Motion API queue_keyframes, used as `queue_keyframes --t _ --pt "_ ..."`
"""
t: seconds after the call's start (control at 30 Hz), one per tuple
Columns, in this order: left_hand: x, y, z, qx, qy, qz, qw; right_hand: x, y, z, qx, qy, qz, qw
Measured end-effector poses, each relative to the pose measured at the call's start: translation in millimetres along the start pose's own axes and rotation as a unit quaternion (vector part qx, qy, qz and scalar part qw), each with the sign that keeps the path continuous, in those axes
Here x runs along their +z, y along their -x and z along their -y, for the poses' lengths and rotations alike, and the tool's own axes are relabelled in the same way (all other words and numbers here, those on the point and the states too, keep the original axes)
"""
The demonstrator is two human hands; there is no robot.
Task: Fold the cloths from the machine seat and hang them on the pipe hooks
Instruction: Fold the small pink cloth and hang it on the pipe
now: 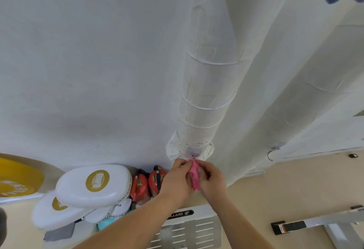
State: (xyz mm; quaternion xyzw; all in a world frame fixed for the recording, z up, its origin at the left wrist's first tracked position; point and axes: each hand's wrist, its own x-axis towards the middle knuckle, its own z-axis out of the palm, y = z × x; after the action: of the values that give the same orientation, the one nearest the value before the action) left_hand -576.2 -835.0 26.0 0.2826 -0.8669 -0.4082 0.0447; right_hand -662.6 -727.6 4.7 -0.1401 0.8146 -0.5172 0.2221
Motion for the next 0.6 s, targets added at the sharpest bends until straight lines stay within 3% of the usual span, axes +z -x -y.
queue_keyframes --t 0.23,0.33,0.47,0.6 --pt "-20 -9 -3 0.032 -0.048 0.088 0.994 -12 -4 15 0.014 0.001 0.051 0.999" --pt "-33 -11 -2 0.057 -0.067 0.067 0.994 -16 -6 21 0.006 0.039 0.052 0.998" --pt "-40 -8 -2 0.071 -0.058 0.039 0.995 -17 -6 26 -0.033 0.077 -0.006 0.996" --pt "-43 -7 0 0.071 -0.041 0.031 0.996 -20 -7 26 -0.011 0.085 -0.020 0.996"
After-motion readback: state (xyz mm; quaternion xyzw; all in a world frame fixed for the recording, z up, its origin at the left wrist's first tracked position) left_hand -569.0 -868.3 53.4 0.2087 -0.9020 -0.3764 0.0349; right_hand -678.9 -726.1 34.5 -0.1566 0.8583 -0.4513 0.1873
